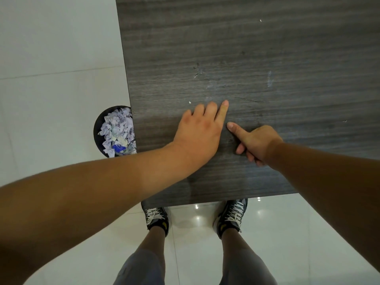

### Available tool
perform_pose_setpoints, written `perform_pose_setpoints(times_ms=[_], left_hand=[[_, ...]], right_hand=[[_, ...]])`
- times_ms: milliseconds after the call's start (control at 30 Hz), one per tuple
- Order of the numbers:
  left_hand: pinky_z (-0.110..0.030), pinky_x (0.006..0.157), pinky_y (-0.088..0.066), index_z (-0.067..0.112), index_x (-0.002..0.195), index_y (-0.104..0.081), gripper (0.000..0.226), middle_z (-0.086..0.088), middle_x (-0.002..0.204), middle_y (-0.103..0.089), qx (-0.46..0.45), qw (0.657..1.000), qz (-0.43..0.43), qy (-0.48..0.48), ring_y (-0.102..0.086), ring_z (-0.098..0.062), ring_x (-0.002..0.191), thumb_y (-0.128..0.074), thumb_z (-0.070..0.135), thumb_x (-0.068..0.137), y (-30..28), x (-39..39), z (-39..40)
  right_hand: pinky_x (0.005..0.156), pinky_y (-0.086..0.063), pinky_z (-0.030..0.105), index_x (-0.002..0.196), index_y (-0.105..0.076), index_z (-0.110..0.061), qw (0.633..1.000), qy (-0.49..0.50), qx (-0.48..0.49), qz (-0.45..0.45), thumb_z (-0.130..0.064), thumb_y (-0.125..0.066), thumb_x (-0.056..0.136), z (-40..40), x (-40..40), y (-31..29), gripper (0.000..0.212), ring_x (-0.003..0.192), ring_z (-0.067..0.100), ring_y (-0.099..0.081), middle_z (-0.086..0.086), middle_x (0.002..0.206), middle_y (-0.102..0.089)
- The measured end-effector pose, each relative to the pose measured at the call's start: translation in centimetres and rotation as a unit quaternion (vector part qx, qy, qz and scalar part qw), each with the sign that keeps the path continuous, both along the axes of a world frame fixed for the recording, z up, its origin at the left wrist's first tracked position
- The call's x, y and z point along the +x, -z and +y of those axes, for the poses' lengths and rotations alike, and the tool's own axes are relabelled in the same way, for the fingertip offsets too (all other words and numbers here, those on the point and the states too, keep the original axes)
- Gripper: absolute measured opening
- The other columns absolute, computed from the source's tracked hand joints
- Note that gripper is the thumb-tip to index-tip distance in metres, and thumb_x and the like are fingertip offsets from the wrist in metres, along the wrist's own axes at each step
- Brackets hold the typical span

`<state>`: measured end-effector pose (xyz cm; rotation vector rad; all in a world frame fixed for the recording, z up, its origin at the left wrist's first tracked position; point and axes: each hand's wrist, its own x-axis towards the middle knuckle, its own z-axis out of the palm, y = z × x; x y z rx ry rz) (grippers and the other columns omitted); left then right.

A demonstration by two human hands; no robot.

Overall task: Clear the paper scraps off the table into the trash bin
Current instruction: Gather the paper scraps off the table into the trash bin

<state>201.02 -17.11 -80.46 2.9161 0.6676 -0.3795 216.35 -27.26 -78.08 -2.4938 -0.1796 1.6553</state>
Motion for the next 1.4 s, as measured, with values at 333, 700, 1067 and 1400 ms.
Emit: perform_pose_setpoints(times_ms=[333,700,1067,1400], left_hand=[[-0.038,0.082,-0.06,0.023,0.105,-0.081,0.013,0.008,0.107,-0.071,-0.208,0.863,-0.292,-0.355,-0.067,-0.011,0.088,-0.074,0.033,0.1,0.0,-3.8,2.2],[-0.032,0.075,-0.059,0.039,0.108,-0.084,0.02,0.017,0.102,-0.071,-0.147,0.835,-0.277,-0.451,-0.064,-0.003,0.089,-0.072,0.05,0.097,1.5,-3.5,3.3],[-0.041,0.088,-0.053,0.024,0.107,-0.074,0.014,0.005,0.109,-0.065,-0.075,0.89,-0.201,-0.402,-0.063,-0.019,0.102,-0.061,0.03,0.107,1.0,-1.0,3.0],[-0.015,0.077,-0.04,0.028,0.093,-0.054,0.024,0.004,0.095,-0.059,-0.14,0.821,-0.288,-0.474,-0.054,-0.006,0.085,-0.043,0.008,0.09,0.5,-10.1,10.5]], right_hand=[[0.043,-0.046,0.023,0.053,-0.078,-0.02,1.0,0.002,0.017,0.002,-0.098,-0.058,0.071,-0.2,0.0,0.1,0.083,0.031,0.013,-0.054,0.003,0.044,-0.062],[0.045,-0.046,0.025,0.053,-0.077,-0.017,1.0,-0.001,0.019,0.002,-0.099,-0.059,0.07,-0.3,0.0,0.1,0.086,0.032,0.014,-0.053,0.004,0.045,-0.061],[0.047,-0.047,0.027,0.055,-0.078,-0.02,1.0,-0.001,0.024,0.002,-0.1,-0.059,0.07,-0.3,-0.1,-0.3,0.083,0.032,0.014,-0.052,0.003,0.045,-0.061],[0.043,-0.046,0.024,0.053,-0.078,-0.02,1.0,-0.002,0.024,-0.001,-0.098,-0.059,0.072,-0.5,-0.1,0.0,0.083,0.032,0.014,-0.051,0.003,0.045,-0.061]])
